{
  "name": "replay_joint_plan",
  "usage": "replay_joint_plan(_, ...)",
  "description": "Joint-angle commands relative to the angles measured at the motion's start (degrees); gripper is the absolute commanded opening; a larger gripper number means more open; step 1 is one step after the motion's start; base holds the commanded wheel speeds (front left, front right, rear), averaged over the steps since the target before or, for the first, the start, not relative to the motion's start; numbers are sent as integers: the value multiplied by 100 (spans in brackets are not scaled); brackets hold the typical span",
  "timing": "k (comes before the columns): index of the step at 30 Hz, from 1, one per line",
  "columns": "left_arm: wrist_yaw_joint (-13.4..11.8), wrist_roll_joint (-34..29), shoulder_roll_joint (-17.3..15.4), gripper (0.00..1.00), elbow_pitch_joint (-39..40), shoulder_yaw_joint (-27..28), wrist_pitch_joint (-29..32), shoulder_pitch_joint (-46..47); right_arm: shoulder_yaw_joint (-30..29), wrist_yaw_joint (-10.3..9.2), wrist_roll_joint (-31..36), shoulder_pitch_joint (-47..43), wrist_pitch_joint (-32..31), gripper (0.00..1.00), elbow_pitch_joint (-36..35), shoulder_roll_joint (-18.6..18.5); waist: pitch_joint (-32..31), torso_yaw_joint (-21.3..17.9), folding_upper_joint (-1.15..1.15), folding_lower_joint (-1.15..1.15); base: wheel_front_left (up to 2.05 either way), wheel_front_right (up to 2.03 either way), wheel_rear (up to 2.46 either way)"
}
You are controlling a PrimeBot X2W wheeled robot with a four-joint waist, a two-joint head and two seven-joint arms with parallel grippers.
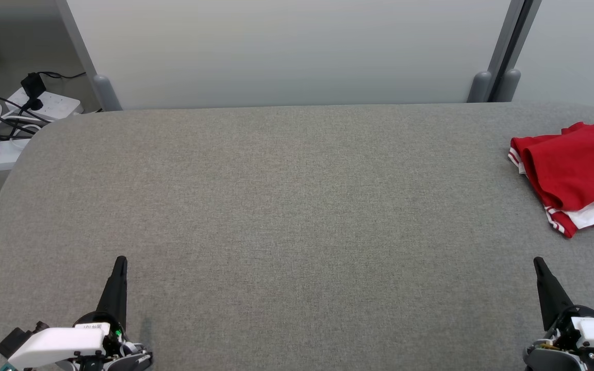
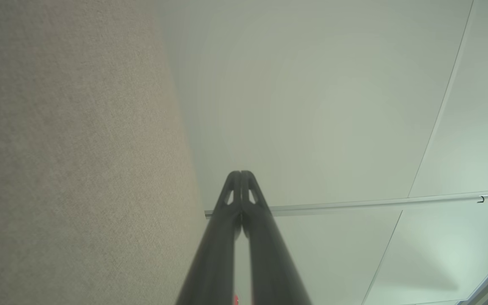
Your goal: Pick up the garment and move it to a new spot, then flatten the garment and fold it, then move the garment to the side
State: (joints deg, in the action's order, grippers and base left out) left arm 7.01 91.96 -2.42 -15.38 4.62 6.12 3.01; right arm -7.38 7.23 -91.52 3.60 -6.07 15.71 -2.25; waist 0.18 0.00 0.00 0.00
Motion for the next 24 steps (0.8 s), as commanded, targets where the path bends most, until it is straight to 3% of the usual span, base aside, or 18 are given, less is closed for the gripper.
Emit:
replay_joint_plan(1, 47, 21, -45, 0, 133, 189, 36, 318, 86, 25, -65, 259, -42, 0, -168, -63, 0, 0, 0, 0, 0, 0, 0)
replay_joint_plan(24, 47, 21, -45, 0, 133, 189, 35, 318, 86, 25, -65, 259, -41, 0, -168, -63, 0, 0, 0, 0, 0, 0, 0)
